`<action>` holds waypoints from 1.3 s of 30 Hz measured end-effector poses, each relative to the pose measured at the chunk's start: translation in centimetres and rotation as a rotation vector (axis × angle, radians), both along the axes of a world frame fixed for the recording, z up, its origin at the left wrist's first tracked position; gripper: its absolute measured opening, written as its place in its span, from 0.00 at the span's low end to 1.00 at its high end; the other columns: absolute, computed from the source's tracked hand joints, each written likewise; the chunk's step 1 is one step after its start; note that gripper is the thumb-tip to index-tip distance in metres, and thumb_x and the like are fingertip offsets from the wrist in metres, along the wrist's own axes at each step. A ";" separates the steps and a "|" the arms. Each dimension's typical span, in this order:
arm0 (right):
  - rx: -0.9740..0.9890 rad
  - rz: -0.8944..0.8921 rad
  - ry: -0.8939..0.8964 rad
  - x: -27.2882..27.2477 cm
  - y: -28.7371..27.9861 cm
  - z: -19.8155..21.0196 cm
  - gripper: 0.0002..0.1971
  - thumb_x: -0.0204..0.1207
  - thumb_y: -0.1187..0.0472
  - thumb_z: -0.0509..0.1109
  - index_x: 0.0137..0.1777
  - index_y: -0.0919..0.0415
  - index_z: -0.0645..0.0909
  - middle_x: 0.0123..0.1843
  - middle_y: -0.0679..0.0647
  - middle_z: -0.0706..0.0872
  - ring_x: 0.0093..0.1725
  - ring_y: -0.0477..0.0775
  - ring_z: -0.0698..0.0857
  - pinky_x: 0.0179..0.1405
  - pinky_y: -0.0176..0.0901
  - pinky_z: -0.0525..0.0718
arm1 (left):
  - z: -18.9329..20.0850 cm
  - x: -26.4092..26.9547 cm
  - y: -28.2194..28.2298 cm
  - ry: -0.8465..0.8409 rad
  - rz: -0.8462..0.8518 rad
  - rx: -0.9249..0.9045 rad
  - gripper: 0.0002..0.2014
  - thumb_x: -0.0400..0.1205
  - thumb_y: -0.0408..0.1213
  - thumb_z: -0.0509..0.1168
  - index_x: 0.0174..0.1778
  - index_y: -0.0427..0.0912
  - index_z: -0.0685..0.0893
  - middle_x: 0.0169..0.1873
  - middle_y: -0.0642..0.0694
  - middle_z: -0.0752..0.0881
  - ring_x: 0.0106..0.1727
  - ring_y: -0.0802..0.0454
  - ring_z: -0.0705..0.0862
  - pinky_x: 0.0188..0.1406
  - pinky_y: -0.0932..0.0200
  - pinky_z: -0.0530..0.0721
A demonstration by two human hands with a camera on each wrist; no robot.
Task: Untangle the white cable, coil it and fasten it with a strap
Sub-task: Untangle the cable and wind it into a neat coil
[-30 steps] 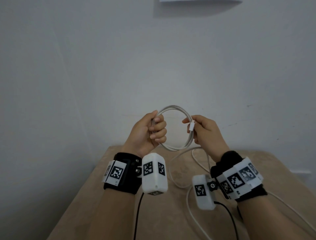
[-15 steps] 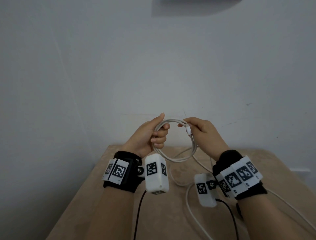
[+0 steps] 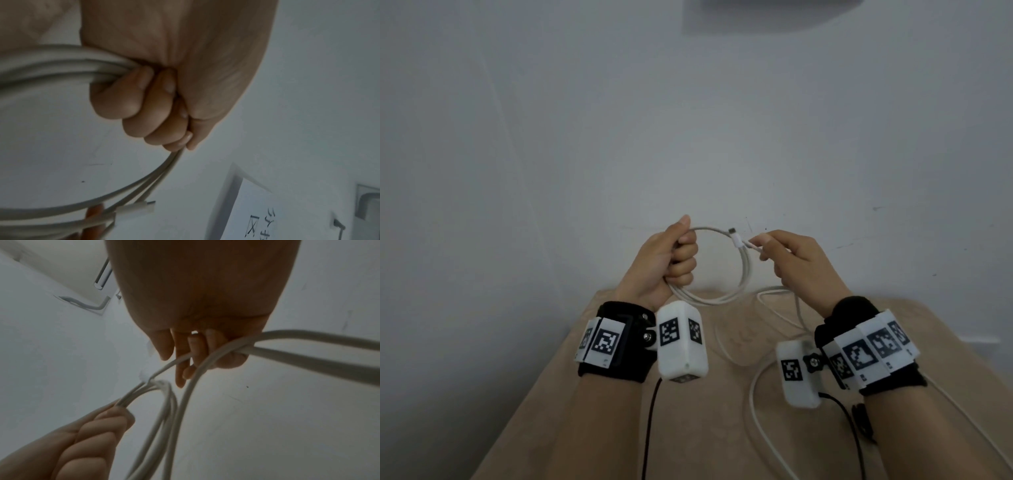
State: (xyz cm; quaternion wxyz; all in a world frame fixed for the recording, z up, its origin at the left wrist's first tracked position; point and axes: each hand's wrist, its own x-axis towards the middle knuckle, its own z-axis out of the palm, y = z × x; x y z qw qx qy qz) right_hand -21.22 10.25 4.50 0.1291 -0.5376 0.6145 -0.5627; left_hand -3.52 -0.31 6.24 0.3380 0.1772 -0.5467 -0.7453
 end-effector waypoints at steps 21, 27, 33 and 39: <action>0.086 0.024 0.193 1.4 -0.3 -0.1 0.14 0.83 0.55 0.62 0.34 0.49 0.79 0.28 0.45 0.74 0.33 0.49 0.74 0.39 0.46 0.72 | 0.1 0.2 -0.2 0.068 -0.048 0.038 0.19 0.87 0.46 0.53 0.29 0.46 0.67 0.16 0.55 0.61 0.13 0.62 0.58 0.15 0.68 0.57; 0.204 0.017 0.343 1.1 -0.3 -0.2 0.14 0.83 0.53 0.61 0.35 0.49 0.78 0.31 0.49 0.77 0.35 0.53 0.77 0.39 0.49 0.74 | -0.1 0.9 0.0 -0.212 0.063 -0.146 0.20 0.85 0.48 0.58 0.36 0.38 0.83 0.20 0.52 0.69 0.17 0.58 0.65 0.21 0.65 0.64; 0.303 -0.005 0.498 1.7 -0.1 0.1 0.13 0.83 0.51 0.61 0.35 0.46 0.76 0.29 0.46 0.75 0.32 0.47 0.75 0.37 0.47 0.73 | 0.6 0.9 0.9 -0.495 0.024 -0.322 0.30 0.81 0.62 0.57 0.40 0.37 0.89 0.20 0.52 0.72 0.18 0.57 0.65 0.21 0.65 0.62; 0.332 0.017 0.559 2.3 0.0 0.3 0.12 0.84 0.51 0.59 0.40 0.50 0.78 0.30 0.45 0.75 0.32 0.43 0.73 0.37 0.45 0.71 | 0.8 0.6 1.1 -0.546 0.013 -0.371 0.28 0.79 0.62 0.60 0.34 0.39 0.86 0.19 0.52 0.72 0.18 0.58 0.64 0.19 0.65 0.59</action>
